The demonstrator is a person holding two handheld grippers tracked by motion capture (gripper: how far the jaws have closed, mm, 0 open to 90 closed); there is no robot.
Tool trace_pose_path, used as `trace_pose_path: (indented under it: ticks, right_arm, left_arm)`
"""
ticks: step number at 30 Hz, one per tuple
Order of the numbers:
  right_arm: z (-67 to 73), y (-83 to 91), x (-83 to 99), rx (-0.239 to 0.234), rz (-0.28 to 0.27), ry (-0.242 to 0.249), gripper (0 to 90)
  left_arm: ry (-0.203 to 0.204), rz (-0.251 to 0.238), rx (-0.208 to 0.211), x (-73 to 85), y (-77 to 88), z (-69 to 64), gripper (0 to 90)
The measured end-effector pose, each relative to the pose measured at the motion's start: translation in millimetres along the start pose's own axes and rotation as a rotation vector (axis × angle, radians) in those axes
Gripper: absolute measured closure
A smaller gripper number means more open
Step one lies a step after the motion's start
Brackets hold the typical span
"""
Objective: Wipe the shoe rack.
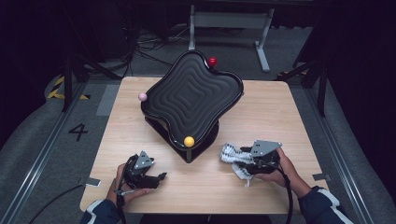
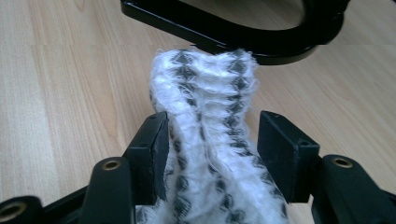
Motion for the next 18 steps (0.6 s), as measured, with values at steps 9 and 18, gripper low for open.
trace_pose_path:
  ticks: [9, 18]
  right_arm:
    - [-22.2, 21.4, 9.6, 0.078, -0.023, -0.033, 41.3]
    - [-55.7, 38.3, 41.0, 0.181, -0.003, -0.096, 41.0]
  left_arm:
    - [-0.005, 0.006, -0.013, 1.3, 1.9, 1.1, 24.7]
    - [0.01, 0.002, -0.014, 8.3, 9.2, 4.2, 24.2]
Point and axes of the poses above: each handheld gripper's, and its own axes: y roughly backward along the jaws, x roughly out of its underside, z roughly to its left, the point moved 9 cm from there along -y, roughly forward along the jaws, and after that the axes turned 11 degrees about x, right-handed, at the moved point
